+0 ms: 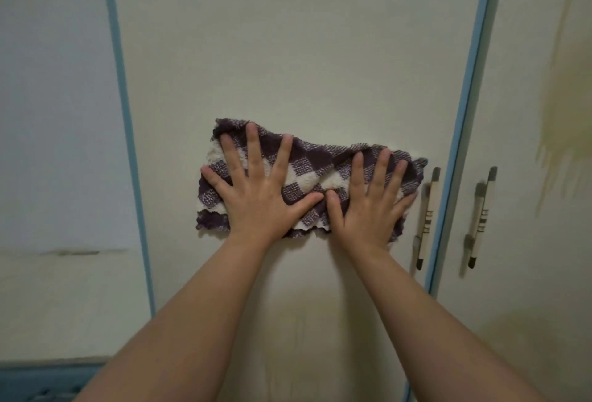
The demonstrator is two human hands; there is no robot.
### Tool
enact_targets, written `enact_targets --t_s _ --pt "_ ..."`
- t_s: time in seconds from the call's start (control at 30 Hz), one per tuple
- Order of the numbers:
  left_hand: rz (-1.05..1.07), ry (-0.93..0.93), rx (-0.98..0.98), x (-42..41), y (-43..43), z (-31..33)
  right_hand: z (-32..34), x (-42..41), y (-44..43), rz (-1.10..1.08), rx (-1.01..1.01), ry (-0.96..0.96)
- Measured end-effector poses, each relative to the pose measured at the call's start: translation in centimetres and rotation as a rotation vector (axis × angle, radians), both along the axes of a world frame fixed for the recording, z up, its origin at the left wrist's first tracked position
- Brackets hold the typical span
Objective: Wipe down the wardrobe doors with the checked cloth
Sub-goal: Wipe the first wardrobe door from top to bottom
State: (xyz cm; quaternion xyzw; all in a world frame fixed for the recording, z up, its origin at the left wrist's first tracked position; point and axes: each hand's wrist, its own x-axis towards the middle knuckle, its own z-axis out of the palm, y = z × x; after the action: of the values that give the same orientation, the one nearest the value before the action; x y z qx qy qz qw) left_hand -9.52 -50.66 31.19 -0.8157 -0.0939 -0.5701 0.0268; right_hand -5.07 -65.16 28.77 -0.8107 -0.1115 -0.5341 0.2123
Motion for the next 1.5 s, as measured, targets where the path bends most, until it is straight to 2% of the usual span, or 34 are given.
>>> enact_targets --t_s 0.27,0.53,0.67,0.77,0.87,1.2,1.3,1.5 --pt "0.023 0.07 -0.055 -1.3 2.5 -5.9 -6.2 -0.9 1.2 0.058 -0.086 0.084" --pt "0.016 0.175 -0.142 -2.6 3.5 -16.4 -15.1 -2.8 1.4 0.087 -0.203 0.16" --pt "-0.011 0.237 -0.212 -3.7 3.8 -17.9 -16.1 -3.7 1.8 0.105 -0.212 0.211" --pt "-0.028 0.226 -0.281 -4.1 4.8 -16.5 -14.4 -4.0 3.0 0.138 -0.183 0.233" --pt "-0.032 0.176 -0.32 -4.2 6.5 -12.8 -10.4 -3.7 4.9 0.136 -0.194 0.175" --pt "-0.016 0.03 -0.112 -4.0 10.3 4.1 4.5 -3.1 9.5 0.106 -0.049 -0.036" --pt "-0.006 -0.025 -0.129 -3.5 10.0 5.3 6.2 -2.6 9.4 0.088 -0.055 -0.108" --pt "0.001 -0.084 -0.093 -3.0 9.3 2.3 4.3 -1.8 8.8 0.035 -0.147 -0.205"
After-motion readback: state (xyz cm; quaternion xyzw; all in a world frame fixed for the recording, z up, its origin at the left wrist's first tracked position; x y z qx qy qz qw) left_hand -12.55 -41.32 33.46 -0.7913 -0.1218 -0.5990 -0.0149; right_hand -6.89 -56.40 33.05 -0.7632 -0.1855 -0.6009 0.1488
